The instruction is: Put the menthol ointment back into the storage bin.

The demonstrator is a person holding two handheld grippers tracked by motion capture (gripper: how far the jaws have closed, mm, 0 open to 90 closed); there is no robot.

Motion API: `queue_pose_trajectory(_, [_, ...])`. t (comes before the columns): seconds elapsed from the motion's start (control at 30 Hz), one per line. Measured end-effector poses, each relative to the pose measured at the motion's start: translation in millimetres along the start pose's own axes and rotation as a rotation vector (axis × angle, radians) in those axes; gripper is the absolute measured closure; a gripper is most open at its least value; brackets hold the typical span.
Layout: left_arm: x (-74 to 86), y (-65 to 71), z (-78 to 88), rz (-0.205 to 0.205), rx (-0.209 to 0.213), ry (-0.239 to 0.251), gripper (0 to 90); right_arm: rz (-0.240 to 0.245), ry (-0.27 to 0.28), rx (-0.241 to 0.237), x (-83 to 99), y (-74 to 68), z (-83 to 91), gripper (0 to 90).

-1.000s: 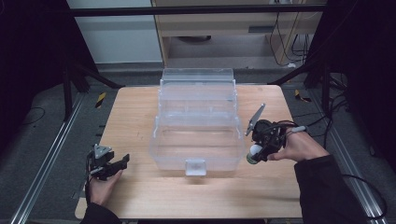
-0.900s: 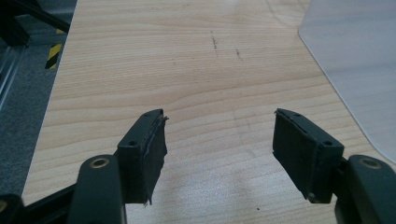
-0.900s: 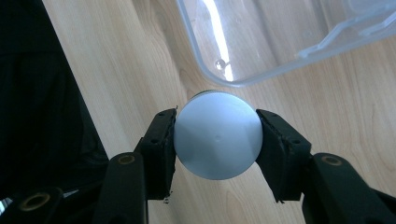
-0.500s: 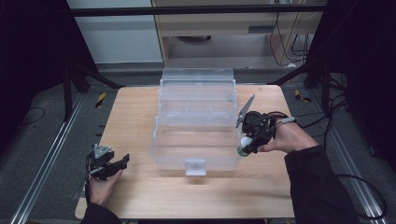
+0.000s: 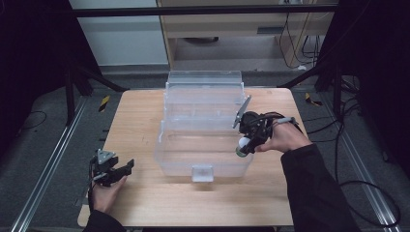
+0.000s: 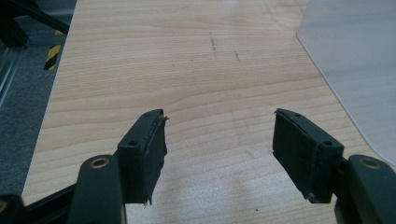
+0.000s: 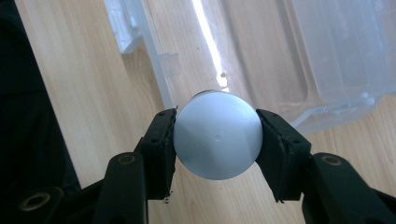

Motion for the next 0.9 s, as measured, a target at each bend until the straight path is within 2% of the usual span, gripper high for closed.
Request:
queue_pose_trajectory(0.23, [0.1, 0.1, -0.1, -0.001, 0.001, 0.000, 34.5, -0.009, -0.006, -0.007, 0.2, 4.8, -16.2, 50.4])
queue_pose_trajectory(0.33, [0.0, 0.0, 0.0, 0.000, 0.001, 0.000, 34.5, -0.010, -0.011, -0.007, 3.6, 7.9, -23.6, 50.4])
queue_pose_trajectory(0.4, [0.1, -0.1, -0.2, -0.001, 0.000, -0.002, 34.5, -0.034, -0.006, -0.013, 8.3, 10.9, -30.3, 50.4])
queue_pose_trajectory(0.9, [0.2, 0.2, -0.5, -0.002, 0.000, -0.001, 34.5, -0.051, -0.009, -0.033, 24.4, 14.8, -57.4, 50.3])
Point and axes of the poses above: each handheld gripper's, and its own axes: z roughly backward along the jaws, x roughly out of its underside, y roughly to its right, the point moved 3 cm from there along -z, roughly forward along the jaws, and after that the axes turned 5 degrees about y, right-handed, at the moved point
